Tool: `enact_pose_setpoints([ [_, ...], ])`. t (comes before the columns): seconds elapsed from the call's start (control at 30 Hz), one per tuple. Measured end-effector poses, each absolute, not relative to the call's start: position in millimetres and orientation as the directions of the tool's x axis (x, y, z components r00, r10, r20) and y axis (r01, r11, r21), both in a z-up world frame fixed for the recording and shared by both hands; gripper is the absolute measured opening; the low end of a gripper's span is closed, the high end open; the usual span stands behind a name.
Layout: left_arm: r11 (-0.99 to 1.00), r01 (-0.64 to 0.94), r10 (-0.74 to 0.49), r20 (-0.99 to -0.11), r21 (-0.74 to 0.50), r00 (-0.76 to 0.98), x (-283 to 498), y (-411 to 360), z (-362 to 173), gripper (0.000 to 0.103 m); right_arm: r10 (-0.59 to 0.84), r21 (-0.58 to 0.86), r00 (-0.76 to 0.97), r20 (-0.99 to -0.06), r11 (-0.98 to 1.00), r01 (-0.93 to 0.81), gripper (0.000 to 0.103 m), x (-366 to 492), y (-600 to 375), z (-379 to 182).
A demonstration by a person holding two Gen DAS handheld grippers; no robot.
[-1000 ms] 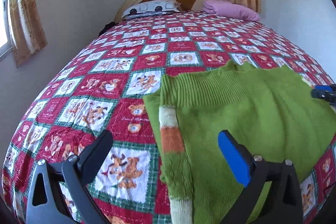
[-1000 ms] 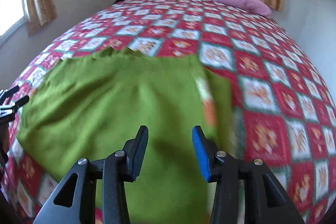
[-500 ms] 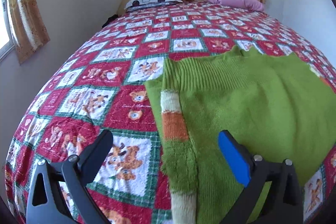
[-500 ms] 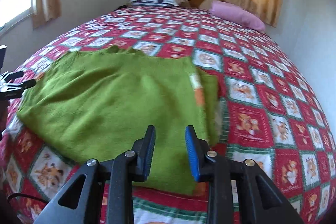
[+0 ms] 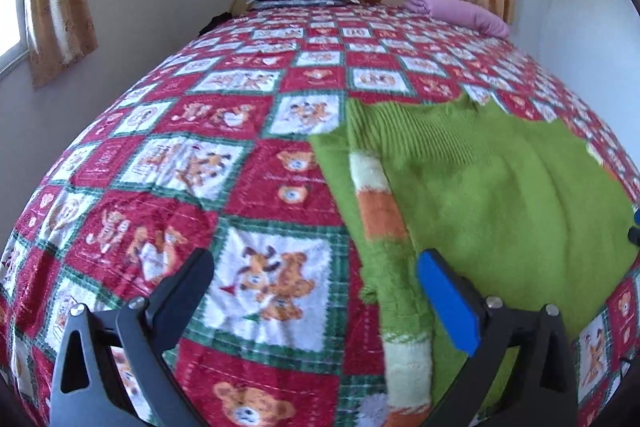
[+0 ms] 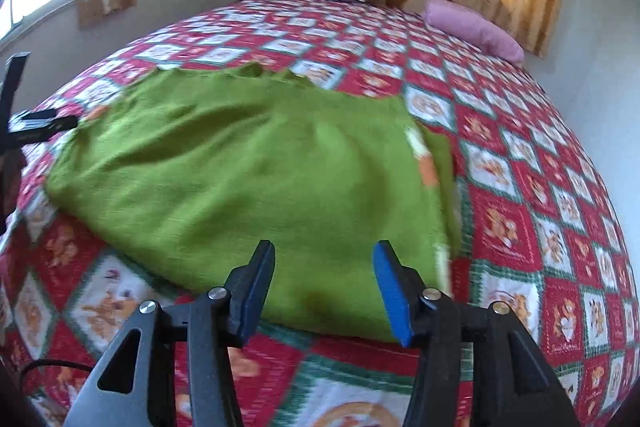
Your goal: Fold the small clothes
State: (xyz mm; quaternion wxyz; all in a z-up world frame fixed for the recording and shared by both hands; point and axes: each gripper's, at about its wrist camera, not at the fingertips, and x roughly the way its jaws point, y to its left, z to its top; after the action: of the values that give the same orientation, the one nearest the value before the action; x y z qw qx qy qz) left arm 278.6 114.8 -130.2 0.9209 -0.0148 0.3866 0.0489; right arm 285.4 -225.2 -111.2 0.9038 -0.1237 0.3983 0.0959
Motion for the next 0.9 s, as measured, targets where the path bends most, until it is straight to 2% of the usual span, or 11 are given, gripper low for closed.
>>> enact_pose_setpoints([
  [0.17,0.989,-0.144,0.090,-0.703,-0.017,0.705,285.9,138.3,-123.8,0.103,0.159,-0.184,0.665,-0.730,0.891,-0.415,0.052,266.6,-160.8,-110.5],
  [0.33,0.984,-0.135,0.016,-0.698,-0.116,0.716,299.3,146.5,-123.3,0.103,0.187,-0.266,0.661,-0.727,0.811,-0.521,0.053,249.0,-101.5,-122.3],
  [0.47,0.986,-0.088,-0.039,-0.703,-0.144,0.710,317.5,136.9,-123.9,0.103,0.204,-0.315,0.662,-0.721,0.755,-0.575,0.053,235.7,-61.2,-132.0],
  [0.63,0.981,-0.043,-0.107,-0.714,-0.189,0.692,342.0,131.1,-129.1,0.103,0.210,-0.384,0.684,-0.699,0.696,-0.607,0.059,223.1,-22.2,-139.7],
  [0.9,0.963,-0.033,-0.181,-0.734,-0.267,0.655,364.7,138.3,-146.6,0.103,0.170,-0.515,0.737,-0.655,0.613,-0.599,0.060,215.0,26.3,-159.4],
])
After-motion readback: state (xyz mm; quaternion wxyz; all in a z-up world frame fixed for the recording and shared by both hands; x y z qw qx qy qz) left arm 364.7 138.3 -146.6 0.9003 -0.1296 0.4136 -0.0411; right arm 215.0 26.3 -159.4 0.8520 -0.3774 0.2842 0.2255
